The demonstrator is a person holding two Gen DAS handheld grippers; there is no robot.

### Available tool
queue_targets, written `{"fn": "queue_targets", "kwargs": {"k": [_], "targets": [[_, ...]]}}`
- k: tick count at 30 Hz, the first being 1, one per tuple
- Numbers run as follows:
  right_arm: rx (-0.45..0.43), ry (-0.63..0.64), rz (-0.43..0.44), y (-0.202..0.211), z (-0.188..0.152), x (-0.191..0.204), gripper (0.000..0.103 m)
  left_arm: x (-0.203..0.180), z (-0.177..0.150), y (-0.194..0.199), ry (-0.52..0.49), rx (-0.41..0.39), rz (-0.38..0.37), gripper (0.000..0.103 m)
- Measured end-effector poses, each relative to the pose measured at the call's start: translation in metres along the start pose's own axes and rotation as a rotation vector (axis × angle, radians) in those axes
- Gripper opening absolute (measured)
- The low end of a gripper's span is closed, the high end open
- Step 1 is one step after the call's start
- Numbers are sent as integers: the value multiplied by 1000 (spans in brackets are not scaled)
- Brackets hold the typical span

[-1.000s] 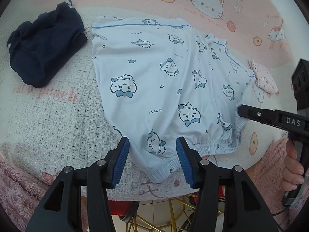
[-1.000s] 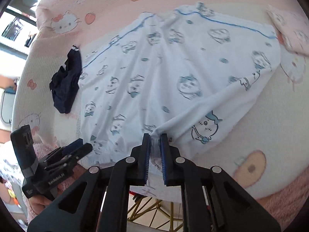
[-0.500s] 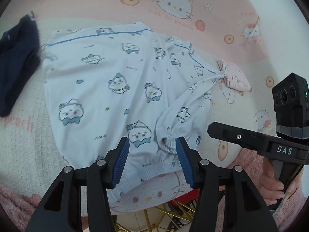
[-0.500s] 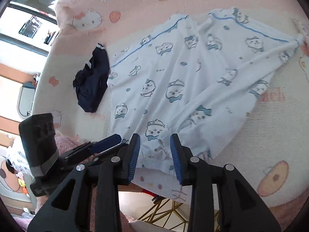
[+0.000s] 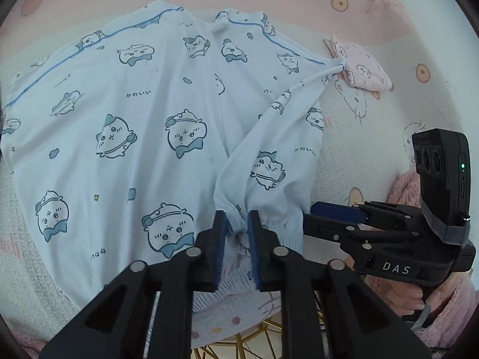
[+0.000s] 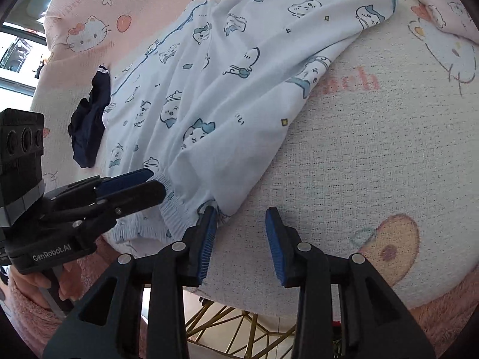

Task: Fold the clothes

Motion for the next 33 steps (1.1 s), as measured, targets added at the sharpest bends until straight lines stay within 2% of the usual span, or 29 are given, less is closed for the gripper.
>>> {"fn": "queue_targets", "kwargs": {"k": [7, 10, 12, 16, 17, 18, 19, 25, 29, 33], "targets": [[0, -4, -2, 1, -2, -3, 34, 3, 7, -6, -4, 38, 48, 17], [1, -12, -1, 2, -3, -5, 34, 0, 8, -4, 2, 27, 14, 19], [1, -10, -5, 1, -2, -5, 34, -2, 8, -2, 7, 19, -10, 30], [-1, -4, -7, 1, -2, -2, 35, -6, 9, 0, 16, 4, -56, 31], [-1, -2, -8, 1, -2, -2, 35, -7, 10, 1, 18, 0, -67, 27], [-1, 0, -11, 1, -2, -2, 35, -8, 10, 2, 21, -3, -79, 12], [-2, 2, -14, 1, -2, -2, 35, -9, 10, 4, 22, -9, -89, 10], [-42, 44, 0, 17, 2, 12, 34, -4, 12, 66, 9, -153, -95, 9], [-51, 113, 12, 18, 9, 40, 35, 22, -2, 97, 79, -218, -74, 8], [-43, 214, -41, 12, 15, 71, 35, 61, -30, 112, 191, -265, -74, 8]]}}
Point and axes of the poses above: each gripper's, at about its wrist camera, not at the fingertips, and y roughly against the way its jaws point, x to its left, z to its top, the point moved 9 cm from there along -y, roughly the way its jaws point, and after that the axes turned 11 degrees about x, right-handed, at the moved point
